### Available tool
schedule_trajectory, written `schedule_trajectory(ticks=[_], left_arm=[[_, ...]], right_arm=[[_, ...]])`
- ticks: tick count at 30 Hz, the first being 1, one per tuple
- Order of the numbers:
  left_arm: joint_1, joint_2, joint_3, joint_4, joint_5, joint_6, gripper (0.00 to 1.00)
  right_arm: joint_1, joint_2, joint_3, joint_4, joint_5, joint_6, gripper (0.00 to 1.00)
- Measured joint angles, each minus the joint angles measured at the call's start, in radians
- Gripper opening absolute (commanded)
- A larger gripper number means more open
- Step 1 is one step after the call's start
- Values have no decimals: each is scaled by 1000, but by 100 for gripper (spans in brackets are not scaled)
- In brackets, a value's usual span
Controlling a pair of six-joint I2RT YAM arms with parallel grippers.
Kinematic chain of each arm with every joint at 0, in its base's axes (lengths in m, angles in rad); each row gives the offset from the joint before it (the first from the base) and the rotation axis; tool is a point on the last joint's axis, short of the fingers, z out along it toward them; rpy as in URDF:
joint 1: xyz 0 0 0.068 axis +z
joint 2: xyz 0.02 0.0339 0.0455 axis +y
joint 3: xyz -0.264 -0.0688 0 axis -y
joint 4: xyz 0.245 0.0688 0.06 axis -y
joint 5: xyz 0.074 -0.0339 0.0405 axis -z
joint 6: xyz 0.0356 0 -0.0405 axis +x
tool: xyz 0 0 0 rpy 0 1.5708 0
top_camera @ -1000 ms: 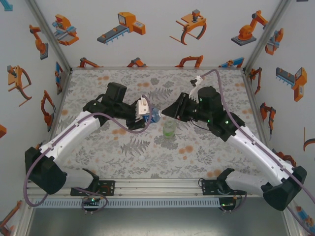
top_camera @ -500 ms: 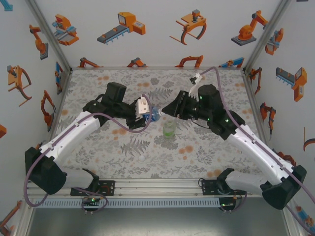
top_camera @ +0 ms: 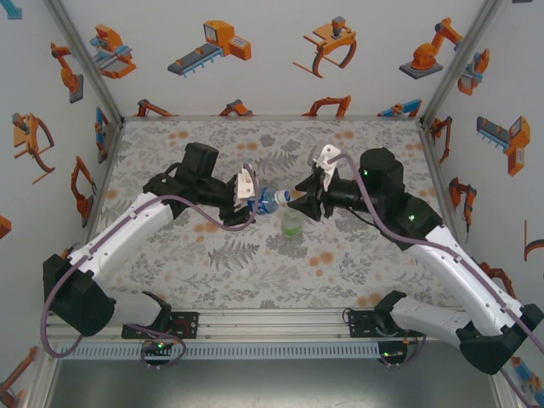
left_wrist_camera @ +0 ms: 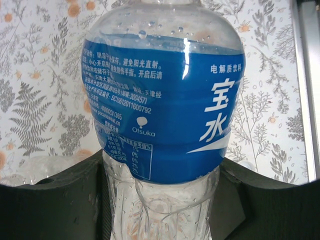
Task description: Screw on the bottle caps
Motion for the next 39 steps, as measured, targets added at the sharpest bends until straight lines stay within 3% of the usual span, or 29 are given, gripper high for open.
schedule_trajectory(ticks=[8,24,29,31,35,39], left_arm=[[0,-24,0,-14,108,42,0],[0,-24,0,-43,146,63,0],[0,-24,0,-47,147,63,0],[0,-24,0,-53,147,64,0],[16,-24,0,-55,114,57,0],[33,-24,-3,-26,32,23,0]], right_arm=[[0,52,61,-56,-167,-262,55],[4,68,61,-56,-233,-326,38],[6,68,60,-55,-231,-315,15],[6,68,54,-44,-219,-272,1],[6,65,11,42,-124,-41,0],[9,74,-30,123,58,357,0]])
